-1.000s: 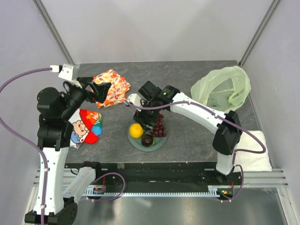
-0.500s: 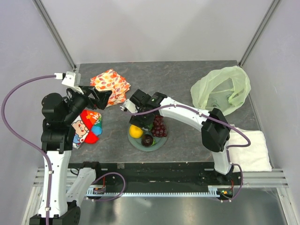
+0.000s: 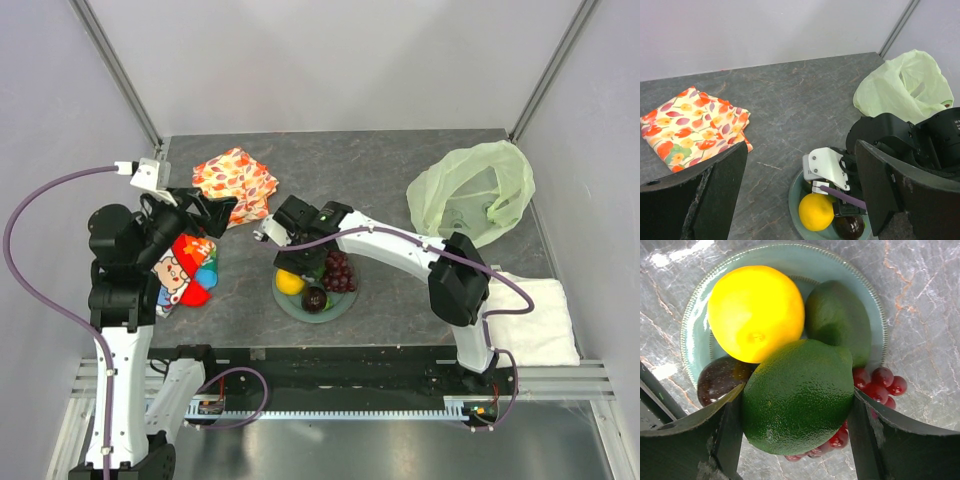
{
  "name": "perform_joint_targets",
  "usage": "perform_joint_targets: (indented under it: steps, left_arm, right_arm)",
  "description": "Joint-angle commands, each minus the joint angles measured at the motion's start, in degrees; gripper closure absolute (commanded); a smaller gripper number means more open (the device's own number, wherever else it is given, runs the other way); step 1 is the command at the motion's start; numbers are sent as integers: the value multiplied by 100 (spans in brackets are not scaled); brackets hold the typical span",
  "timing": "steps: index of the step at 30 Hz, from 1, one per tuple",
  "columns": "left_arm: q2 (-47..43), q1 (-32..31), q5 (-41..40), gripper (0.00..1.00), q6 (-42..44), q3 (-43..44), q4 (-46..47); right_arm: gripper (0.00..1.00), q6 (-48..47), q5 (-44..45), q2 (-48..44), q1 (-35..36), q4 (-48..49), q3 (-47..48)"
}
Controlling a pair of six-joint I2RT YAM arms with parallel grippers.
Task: Take the fake fruits out of the plastic bag
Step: Place the fake fruit on the plate.
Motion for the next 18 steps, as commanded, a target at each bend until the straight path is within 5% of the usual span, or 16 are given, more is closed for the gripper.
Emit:
perform_joint_targets:
  steps: [1,8,18]
  left_arm:
    - [37,28,169,6,-204,-54,263]
    - [89,28,240,6,-222,-54,342]
    - [159,28,319,6,-266,-98,465]
  right_arm:
    - [42,167,140,-270,136,-67,-108]
    - [41,141,350,-297,198,-59,-206]
    - [18,132,614,-367,206,-94,-197]
